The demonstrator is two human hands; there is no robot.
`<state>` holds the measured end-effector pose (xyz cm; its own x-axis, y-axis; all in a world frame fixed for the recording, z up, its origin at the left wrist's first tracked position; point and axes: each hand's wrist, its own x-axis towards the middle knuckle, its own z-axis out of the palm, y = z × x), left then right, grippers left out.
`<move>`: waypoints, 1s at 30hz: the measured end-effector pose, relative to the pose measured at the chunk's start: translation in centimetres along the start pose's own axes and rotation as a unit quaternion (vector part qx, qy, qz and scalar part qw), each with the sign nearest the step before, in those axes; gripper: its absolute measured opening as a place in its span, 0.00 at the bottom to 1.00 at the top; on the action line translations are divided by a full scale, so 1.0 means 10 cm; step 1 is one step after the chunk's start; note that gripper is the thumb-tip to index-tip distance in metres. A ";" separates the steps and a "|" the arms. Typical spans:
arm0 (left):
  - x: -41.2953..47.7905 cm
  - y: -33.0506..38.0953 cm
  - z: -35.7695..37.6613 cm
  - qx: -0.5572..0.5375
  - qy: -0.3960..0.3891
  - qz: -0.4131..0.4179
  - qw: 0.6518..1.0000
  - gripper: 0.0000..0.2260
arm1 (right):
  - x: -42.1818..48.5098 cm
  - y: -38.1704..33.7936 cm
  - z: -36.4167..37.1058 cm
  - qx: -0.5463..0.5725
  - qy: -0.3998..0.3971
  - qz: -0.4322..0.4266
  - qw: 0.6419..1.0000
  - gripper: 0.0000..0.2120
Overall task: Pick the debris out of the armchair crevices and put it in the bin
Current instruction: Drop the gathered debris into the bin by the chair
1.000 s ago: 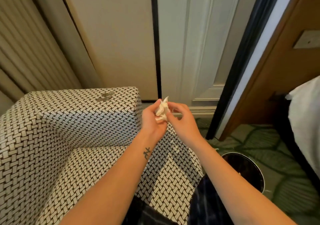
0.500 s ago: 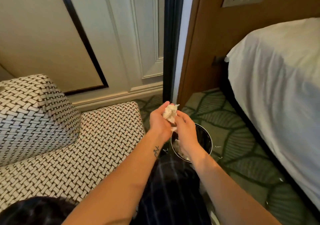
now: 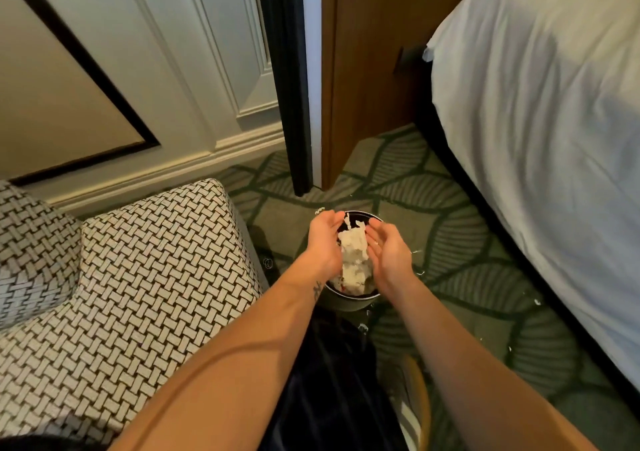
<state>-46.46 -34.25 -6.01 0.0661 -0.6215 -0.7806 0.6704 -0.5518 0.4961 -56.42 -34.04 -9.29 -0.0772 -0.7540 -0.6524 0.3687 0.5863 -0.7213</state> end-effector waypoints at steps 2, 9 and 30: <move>0.09 0.00 0.00 0.018 0.001 0.001 1.000 0.20 | 0.08 0.04 -0.05 0.005 0.006 0.004 1.000 0.19; 0.08 -0.01 -0.07 0.004 0.000 0.011 1.000 0.21 | -0.01 0.03 0.00 0.018 -0.018 0.021 0.999 0.19; -1.73 1.07 -1.62 -0.135 -0.080 0.197 0.968 0.21 | -1.84 0.05 1.61 -0.001 -0.313 -0.018 0.950 0.14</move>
<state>-28.44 -20.38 6.64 0.2554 -0.8440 -0.4716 0.7868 -0.1020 0.6088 -39.93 -24.69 6.08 0.4757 -0.8018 -0.3618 0.3743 0.5567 -0.7416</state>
